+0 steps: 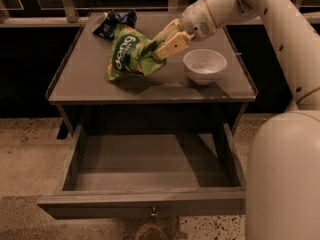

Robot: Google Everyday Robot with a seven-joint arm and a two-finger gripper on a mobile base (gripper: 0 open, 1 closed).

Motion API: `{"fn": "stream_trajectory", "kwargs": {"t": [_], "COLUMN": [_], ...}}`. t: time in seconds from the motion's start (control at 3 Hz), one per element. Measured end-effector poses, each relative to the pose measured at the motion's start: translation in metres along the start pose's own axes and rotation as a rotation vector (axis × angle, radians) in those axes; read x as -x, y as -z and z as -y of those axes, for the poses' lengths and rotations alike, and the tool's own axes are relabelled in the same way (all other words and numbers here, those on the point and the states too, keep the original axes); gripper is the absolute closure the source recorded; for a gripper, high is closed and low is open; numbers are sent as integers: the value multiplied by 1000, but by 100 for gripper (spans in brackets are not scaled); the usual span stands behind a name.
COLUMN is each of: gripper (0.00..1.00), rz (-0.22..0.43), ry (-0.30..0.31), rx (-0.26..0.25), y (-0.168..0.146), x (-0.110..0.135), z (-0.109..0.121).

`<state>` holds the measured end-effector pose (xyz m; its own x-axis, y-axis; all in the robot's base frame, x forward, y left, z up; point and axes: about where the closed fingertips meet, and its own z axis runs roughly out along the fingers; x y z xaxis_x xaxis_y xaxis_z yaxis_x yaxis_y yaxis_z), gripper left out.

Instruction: Place green rice chip bag into top drawer

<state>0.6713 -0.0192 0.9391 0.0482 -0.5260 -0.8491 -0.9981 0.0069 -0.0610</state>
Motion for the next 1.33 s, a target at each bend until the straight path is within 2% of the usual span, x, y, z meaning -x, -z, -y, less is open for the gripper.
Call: {"fn": "stream_trajectory", "kwargs": {"t": [0.33, 0.67, 1.0, 1.33], "gripper": [100, 100, 100, 100], "rz": [95, 88, 93, 98], "ry": [30, -8, 5, -30], "rx": [-47, -9, 27, -10], "y": [18, -1, -8, 9], "x": [27, 12, 12, 18], "z": [-36, -50, -44, -57]}}
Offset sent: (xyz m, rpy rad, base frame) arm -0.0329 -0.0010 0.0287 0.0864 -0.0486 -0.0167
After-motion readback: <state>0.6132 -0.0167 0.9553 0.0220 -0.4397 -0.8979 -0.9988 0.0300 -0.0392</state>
